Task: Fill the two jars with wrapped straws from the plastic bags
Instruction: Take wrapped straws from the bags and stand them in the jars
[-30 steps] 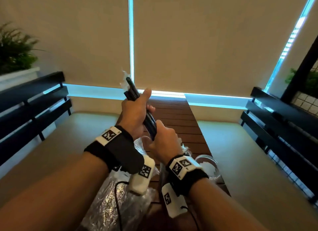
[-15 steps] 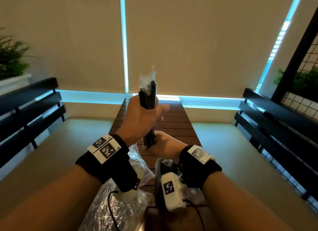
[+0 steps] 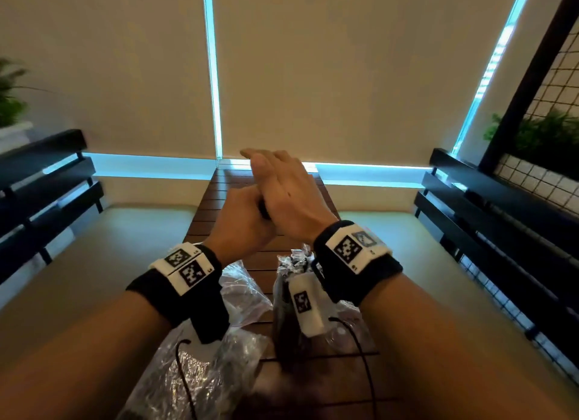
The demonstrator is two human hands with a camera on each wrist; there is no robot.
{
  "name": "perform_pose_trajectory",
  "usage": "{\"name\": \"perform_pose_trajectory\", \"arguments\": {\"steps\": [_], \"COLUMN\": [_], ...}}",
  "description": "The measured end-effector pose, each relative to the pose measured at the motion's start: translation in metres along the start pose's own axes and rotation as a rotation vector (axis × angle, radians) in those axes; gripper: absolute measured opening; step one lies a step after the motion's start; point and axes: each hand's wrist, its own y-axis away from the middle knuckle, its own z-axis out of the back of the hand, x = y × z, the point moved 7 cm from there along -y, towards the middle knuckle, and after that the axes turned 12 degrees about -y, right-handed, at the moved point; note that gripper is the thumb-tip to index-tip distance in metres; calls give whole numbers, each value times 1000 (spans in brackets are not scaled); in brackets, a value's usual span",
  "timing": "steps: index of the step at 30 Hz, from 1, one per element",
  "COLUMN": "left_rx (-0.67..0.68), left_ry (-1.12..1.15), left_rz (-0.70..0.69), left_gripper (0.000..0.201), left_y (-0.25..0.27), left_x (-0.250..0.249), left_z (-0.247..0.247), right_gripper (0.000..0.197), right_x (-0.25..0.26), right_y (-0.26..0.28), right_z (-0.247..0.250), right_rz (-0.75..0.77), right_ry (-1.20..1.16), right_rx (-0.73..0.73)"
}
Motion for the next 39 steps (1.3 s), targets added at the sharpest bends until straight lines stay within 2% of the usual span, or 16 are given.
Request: {"name": "perform_pose_trajectory", "arguments": {"steps": [1, 2, 4, 6, 9, 12, 17, 21, 23, 28, 34, 39], "left_rx": [-29, -65, -115, -141, -134, -126, -146, -144, -160, -261, -382, -408], "left_ry": [47, 99, 213, 323, 379, 428, 433, 444, 466, 614, 769, 799], "left_rz": [63, 146, 324, 442, 487, 477, 470, 460, 462, 520, 754, 773], "left_gripper": [33, 41, 38, 35, 29, 27, 29, 31, 30, 29, 30, 30], "left_y": [2, 3, 6, 12, 21, 23, 15, 12, 10, 9, 14, 12], "left_x": [7, 19, 46, 64, 67, 59, 53, 51, 50, 61, 83, 80], "left_z": [2, 4, 1, -5, -23, -42, -65, -79, -81, -83, -84, -83], "right_gripper": [48, 46, 54, 82, 122, 136, 109, 100, 89, 71, 61, 60], "right_x": [-9, -21, -59, -96, -142, -174, -182, -187, -189, -194, -193, -191], "right_y": [6, 14, 31, 53, 91, 116, 114, 114, 116, 118, 119, 118], "right_z": [9, 19, 28, 18, -10, -33, -49, -51, -51, -48, -48, -47], "right_rz": [-3, -16, -114, -274, -428, -547, -554, -568, -568, -562, -554, -547], "right_ry": [-150, -244, -222, -55, 139, 248, 138, 143, 162, 218, 228, 218], "right_rx": [-61, -132, -176, -9, 287, 375, 186, 18, -38, -76, -63, -29]}}
